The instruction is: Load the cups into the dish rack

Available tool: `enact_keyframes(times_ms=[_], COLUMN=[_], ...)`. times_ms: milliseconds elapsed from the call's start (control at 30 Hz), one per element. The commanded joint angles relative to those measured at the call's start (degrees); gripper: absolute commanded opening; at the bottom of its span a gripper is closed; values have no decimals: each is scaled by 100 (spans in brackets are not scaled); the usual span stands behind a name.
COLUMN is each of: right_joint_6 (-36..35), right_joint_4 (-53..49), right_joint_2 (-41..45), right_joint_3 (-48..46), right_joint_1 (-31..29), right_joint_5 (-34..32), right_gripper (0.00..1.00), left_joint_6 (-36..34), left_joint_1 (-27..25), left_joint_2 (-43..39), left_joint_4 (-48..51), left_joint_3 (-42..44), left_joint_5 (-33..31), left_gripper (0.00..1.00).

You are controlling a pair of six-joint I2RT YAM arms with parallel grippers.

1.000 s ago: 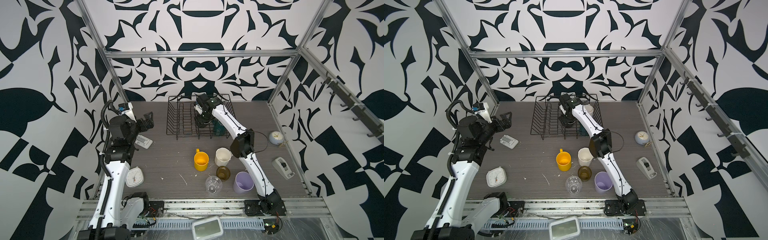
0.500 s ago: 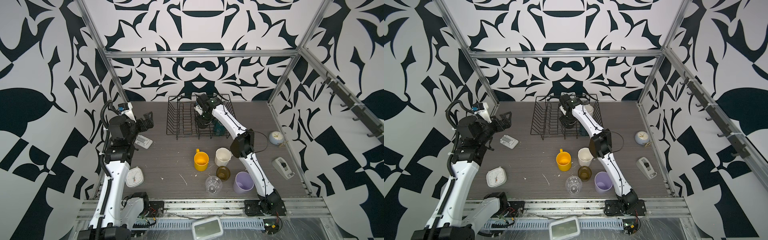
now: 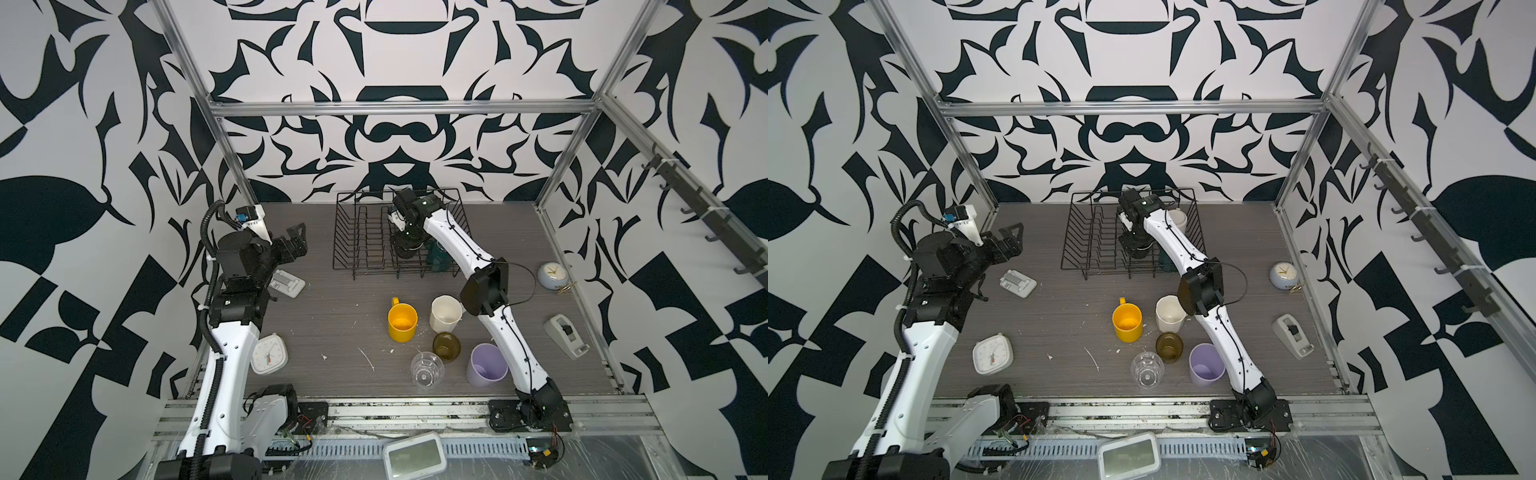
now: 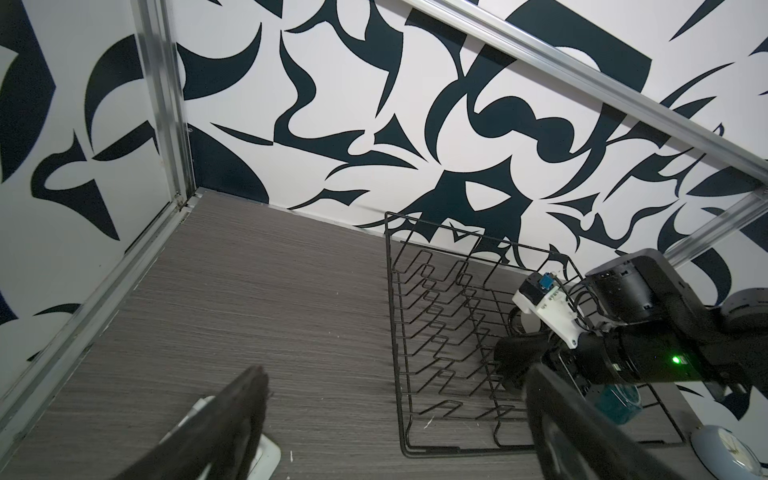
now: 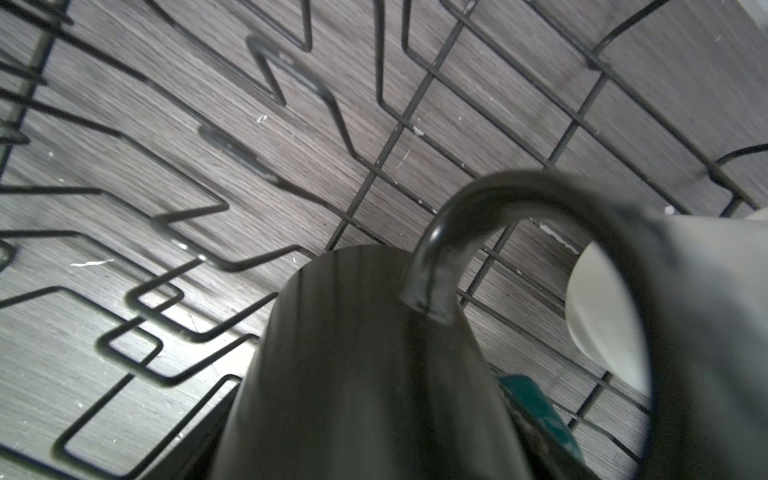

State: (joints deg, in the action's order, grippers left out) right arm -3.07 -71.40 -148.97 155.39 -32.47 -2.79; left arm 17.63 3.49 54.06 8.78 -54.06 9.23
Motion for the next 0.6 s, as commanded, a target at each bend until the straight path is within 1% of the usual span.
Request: enact_keyframes(times_ms=[0, 67, 167, 467, 567], right_joint_6=[-39, -40, -36, -7, -1], right_joint_4=[94, 97, 100, 96, 100], right_joint_2=[223, 224, 227, 202, 209], right_joint_3=[112, 107, 114, 119, 123], right_joint_1=[-34, -35, -39, -30, -34], right_joint_5=[-3, -3, -9, 68, 68], right_gripper=[12, 24, 37, 68, 75], left_joint_6=[30, 30, 39, 39, 39], left_joint_1=[28, 32, 34, 41, 43], left_joint_2=[8, 14, 9, -1, -10], left_joint_4=[-126, -130, -130, -130, -130], left_joint_3=[115, 115, 115, 115, 115], left_joint_5=[75, 78, 79, 94, 95], left_gripper=[99, 99, 99, 99, 99])
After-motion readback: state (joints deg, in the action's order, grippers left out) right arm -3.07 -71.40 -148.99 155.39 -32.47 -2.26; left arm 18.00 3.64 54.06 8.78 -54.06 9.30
